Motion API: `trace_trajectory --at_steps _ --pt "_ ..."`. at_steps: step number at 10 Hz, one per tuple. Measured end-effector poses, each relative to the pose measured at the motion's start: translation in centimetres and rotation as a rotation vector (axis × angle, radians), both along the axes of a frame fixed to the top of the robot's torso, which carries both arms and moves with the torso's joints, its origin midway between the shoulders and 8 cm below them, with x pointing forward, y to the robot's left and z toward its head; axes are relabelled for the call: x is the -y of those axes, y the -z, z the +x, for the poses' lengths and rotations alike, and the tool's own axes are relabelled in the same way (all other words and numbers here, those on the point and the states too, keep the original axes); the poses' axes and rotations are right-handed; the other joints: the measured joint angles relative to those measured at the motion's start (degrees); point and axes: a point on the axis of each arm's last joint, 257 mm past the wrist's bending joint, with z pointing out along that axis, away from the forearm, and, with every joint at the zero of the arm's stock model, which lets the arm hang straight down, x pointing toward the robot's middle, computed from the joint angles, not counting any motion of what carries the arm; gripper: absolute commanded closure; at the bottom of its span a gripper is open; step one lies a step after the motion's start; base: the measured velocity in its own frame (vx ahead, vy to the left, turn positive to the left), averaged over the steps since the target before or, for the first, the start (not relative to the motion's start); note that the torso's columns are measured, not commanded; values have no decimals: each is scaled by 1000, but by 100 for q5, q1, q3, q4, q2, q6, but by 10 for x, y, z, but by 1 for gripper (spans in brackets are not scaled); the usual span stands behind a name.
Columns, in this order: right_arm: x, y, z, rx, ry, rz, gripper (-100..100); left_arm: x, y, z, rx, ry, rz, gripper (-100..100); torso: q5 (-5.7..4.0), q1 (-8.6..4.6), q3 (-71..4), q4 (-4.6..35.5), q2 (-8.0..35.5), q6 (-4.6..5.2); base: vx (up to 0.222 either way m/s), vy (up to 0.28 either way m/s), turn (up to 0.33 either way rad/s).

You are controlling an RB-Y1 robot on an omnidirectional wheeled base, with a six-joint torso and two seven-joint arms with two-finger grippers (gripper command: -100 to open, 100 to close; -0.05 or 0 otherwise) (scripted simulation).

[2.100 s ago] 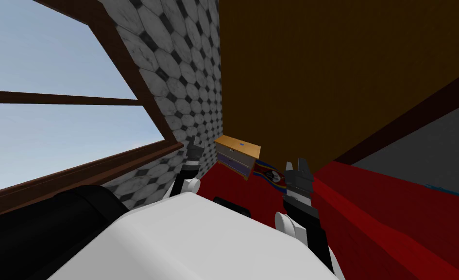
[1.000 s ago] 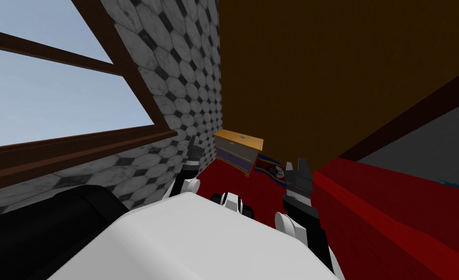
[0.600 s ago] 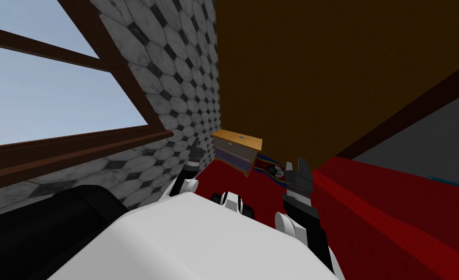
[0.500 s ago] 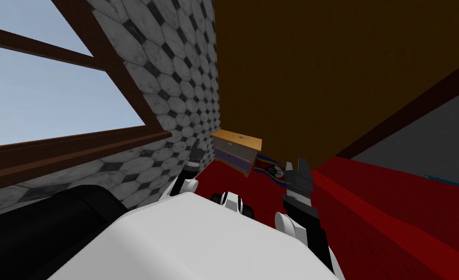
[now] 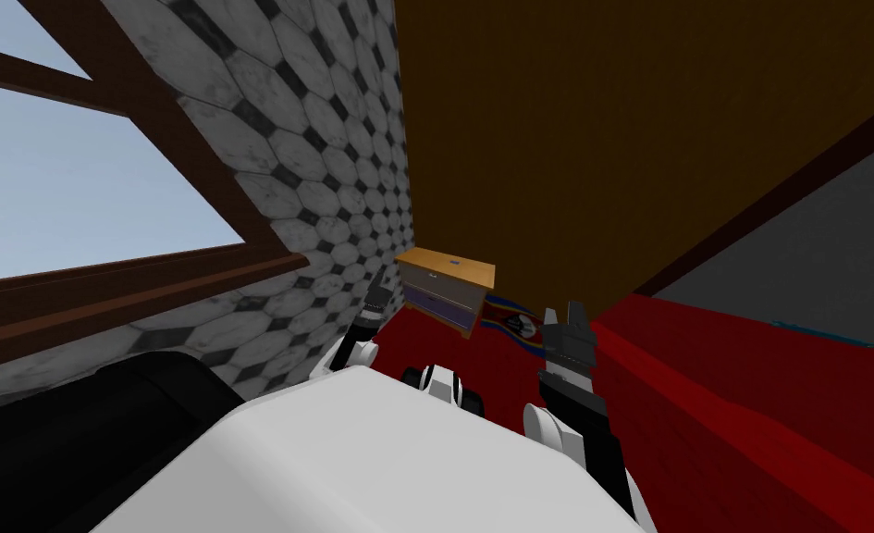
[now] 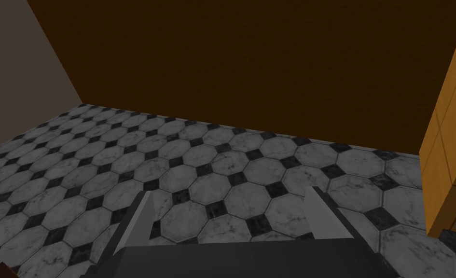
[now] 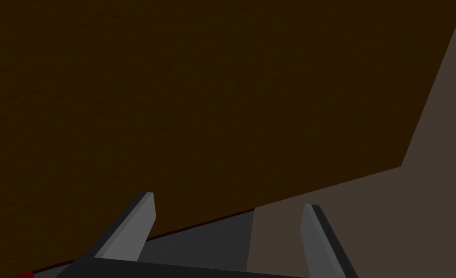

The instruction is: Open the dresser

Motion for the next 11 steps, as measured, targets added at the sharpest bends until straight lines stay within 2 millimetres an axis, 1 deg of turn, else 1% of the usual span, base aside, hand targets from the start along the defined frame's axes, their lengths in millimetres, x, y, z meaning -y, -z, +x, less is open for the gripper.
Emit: trace_trajectory --at_steps 11 --pt "0 0 0 0 0 0 0 -21 66 13 -42 -22 15 -100 -1 -3 -6 -3 -8 -2 67 11 -67"
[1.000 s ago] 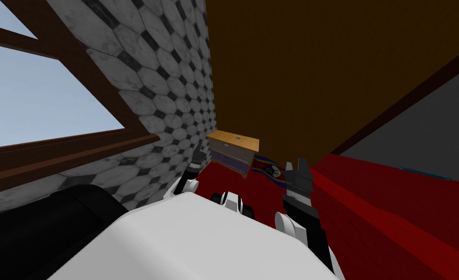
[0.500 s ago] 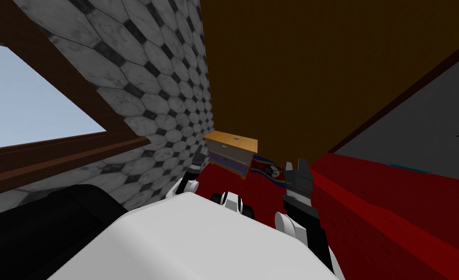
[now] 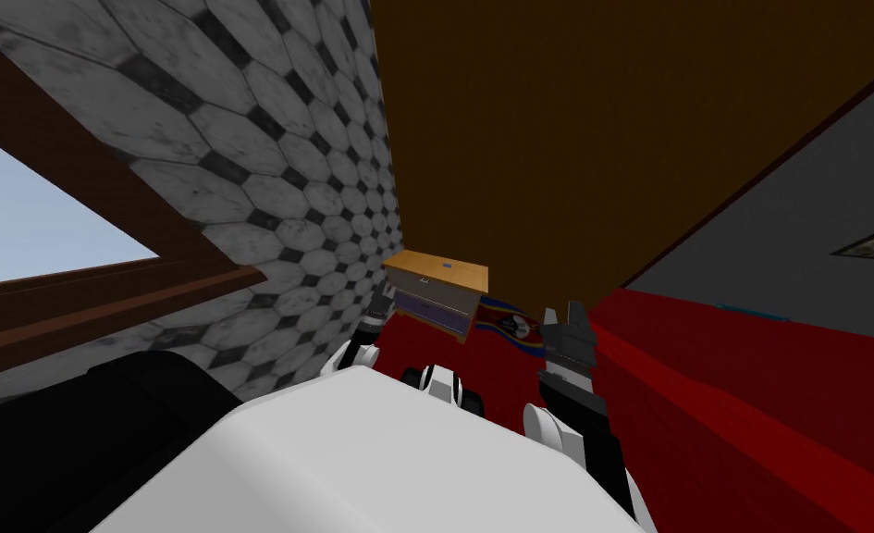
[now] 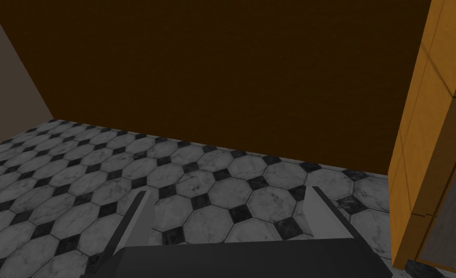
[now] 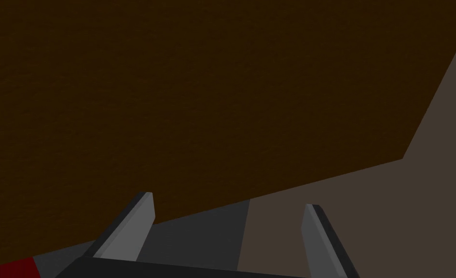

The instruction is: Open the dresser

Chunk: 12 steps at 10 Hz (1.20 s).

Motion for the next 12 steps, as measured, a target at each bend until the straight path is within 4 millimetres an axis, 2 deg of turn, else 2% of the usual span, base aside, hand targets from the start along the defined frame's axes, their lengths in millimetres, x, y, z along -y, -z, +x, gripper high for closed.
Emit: trace_trajectory --at_steps 3,12 --pt "0 0 0 0 0 0 0 -5 16 2 -6 -8 -1 -100 2 4 -3 -1 -6 2 69 17 -69" --pt "0 0 0 0 0 0 0 -23 80 3 -65 -44 -14 -100 1 2 -1 -1 -2 0 70 17 -78"
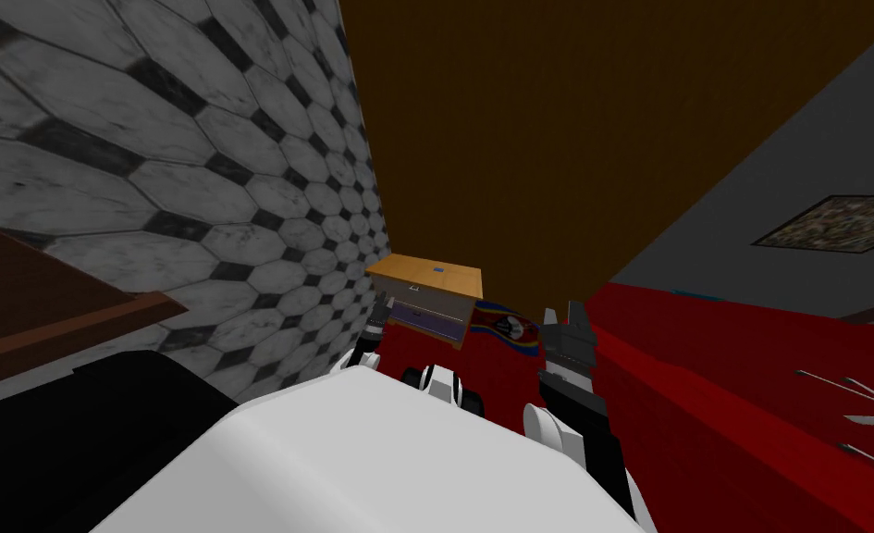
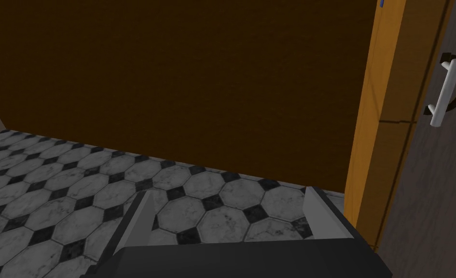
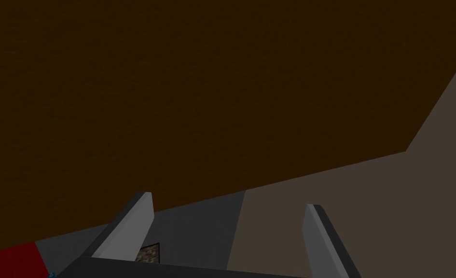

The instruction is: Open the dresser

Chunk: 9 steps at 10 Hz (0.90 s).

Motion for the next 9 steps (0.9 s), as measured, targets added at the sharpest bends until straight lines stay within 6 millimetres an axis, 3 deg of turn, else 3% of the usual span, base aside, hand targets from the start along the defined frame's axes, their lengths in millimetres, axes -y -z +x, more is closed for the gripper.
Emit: trace_trajectory --at_steps 9 --pt "0 0 0 0 0 0 0 -6 59 -5 -63 -37 -27 -100 0 -3 -2 0 -5 3 69 24 -69"
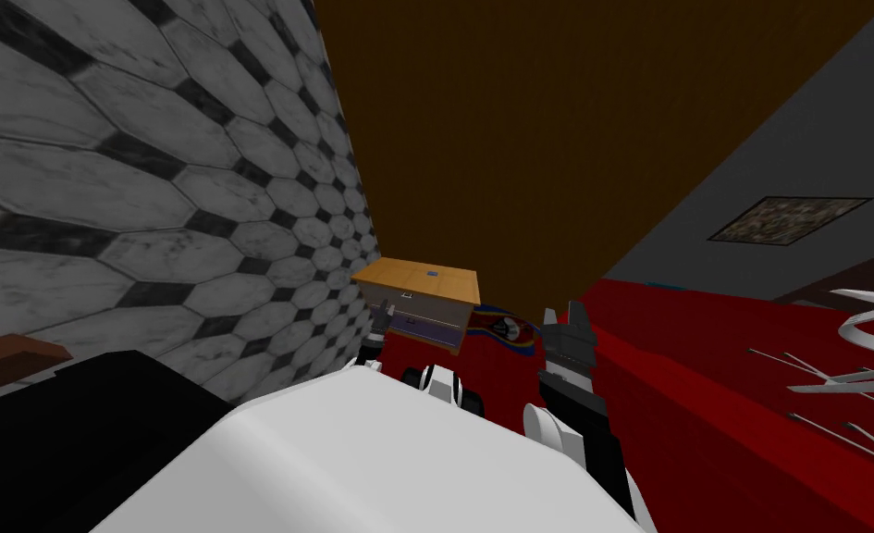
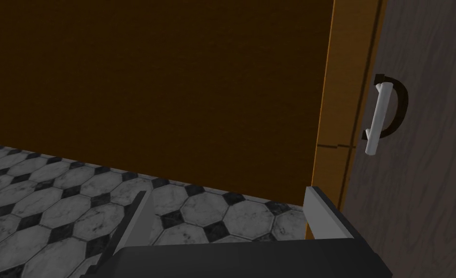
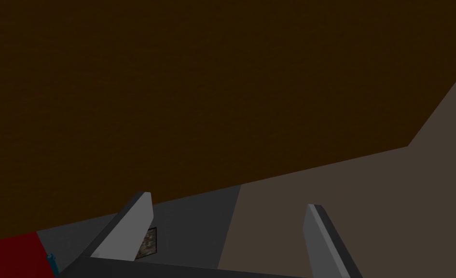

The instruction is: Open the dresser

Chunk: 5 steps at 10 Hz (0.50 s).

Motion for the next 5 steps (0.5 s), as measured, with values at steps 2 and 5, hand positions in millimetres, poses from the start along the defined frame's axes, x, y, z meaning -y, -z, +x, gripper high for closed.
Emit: trace_trajectory --at_steps 2,5 --pt "0 0 0 0 0 0 0 0 13 -3 -15 -7 -5 -100 1 3 3 1 5 0 59 23 -70" --pt "0 0 0 0 0 0 0 -1 35 -7 -50 -18 -14 -100 0 1 2 0 4 -2 65 23 -69"
